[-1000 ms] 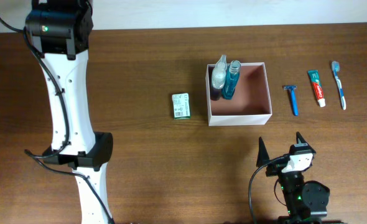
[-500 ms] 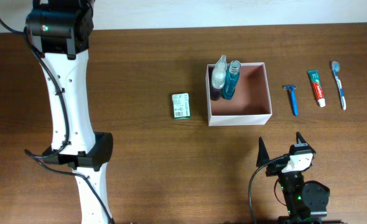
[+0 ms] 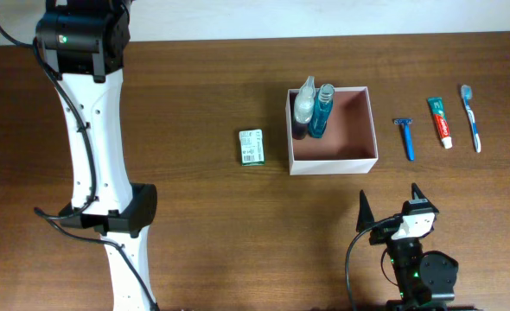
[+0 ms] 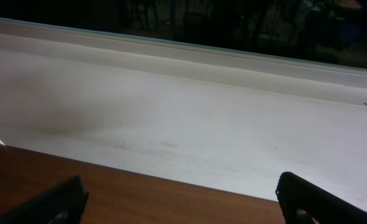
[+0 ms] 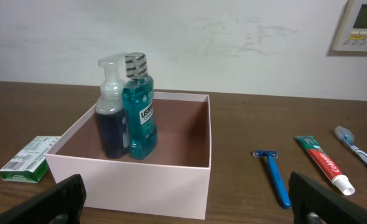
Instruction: Pack container
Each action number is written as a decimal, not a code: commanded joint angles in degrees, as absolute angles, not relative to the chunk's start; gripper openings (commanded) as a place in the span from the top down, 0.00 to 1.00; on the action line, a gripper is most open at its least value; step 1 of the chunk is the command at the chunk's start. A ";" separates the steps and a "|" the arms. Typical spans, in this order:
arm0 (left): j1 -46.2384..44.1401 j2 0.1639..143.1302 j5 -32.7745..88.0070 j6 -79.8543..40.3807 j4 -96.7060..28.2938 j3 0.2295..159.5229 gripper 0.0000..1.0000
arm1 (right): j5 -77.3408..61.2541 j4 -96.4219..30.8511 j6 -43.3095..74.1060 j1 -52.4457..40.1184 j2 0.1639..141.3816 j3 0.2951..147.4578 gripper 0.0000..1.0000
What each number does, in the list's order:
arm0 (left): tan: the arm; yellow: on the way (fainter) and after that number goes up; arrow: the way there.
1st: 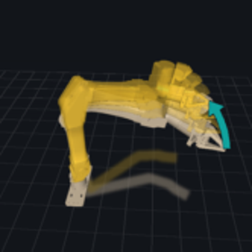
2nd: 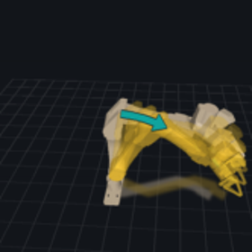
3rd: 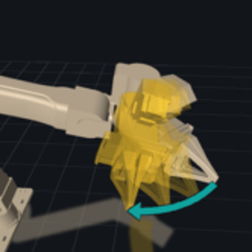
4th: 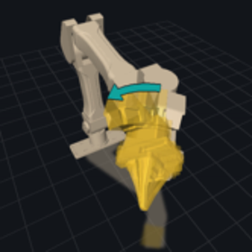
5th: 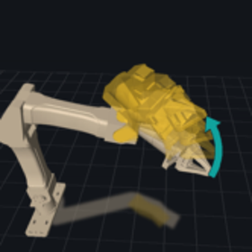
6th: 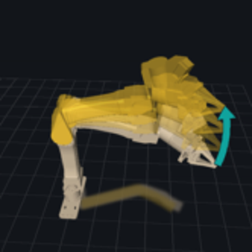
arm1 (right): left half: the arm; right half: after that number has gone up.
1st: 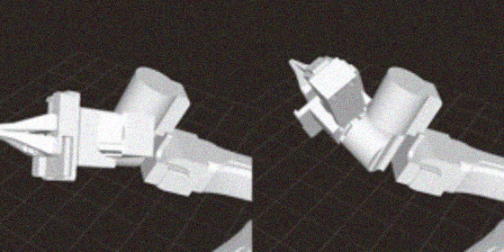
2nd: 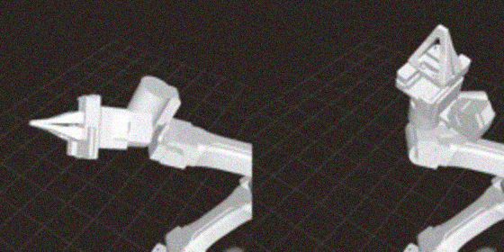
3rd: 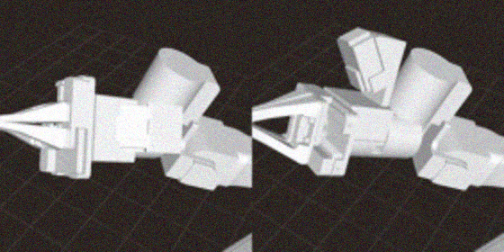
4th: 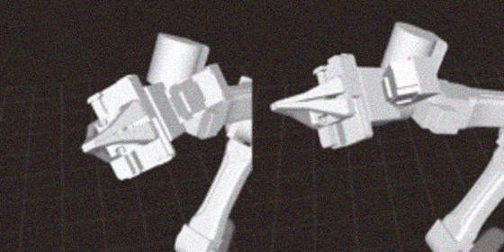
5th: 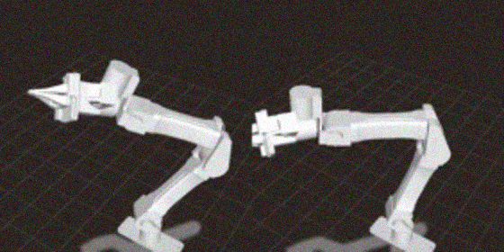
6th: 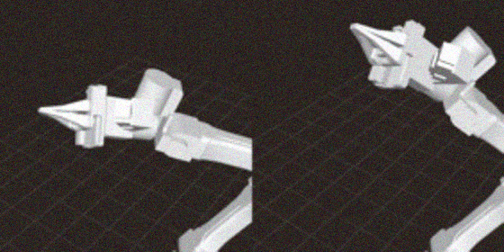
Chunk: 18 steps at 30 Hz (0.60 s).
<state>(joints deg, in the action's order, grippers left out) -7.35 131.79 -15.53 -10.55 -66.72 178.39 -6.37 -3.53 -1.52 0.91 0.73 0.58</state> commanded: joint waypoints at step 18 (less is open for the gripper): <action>-7.25 131.24 -9.56 -10.68 -67.24 178.08 0.01 | -6.90 -3.84 -1.50 0.38 0.32 0.32 0.01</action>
<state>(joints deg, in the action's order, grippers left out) -7.35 131.79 -13.21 -10.55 -66.72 178.39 -6.35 -3.53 -1.54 0.91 0.73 0.58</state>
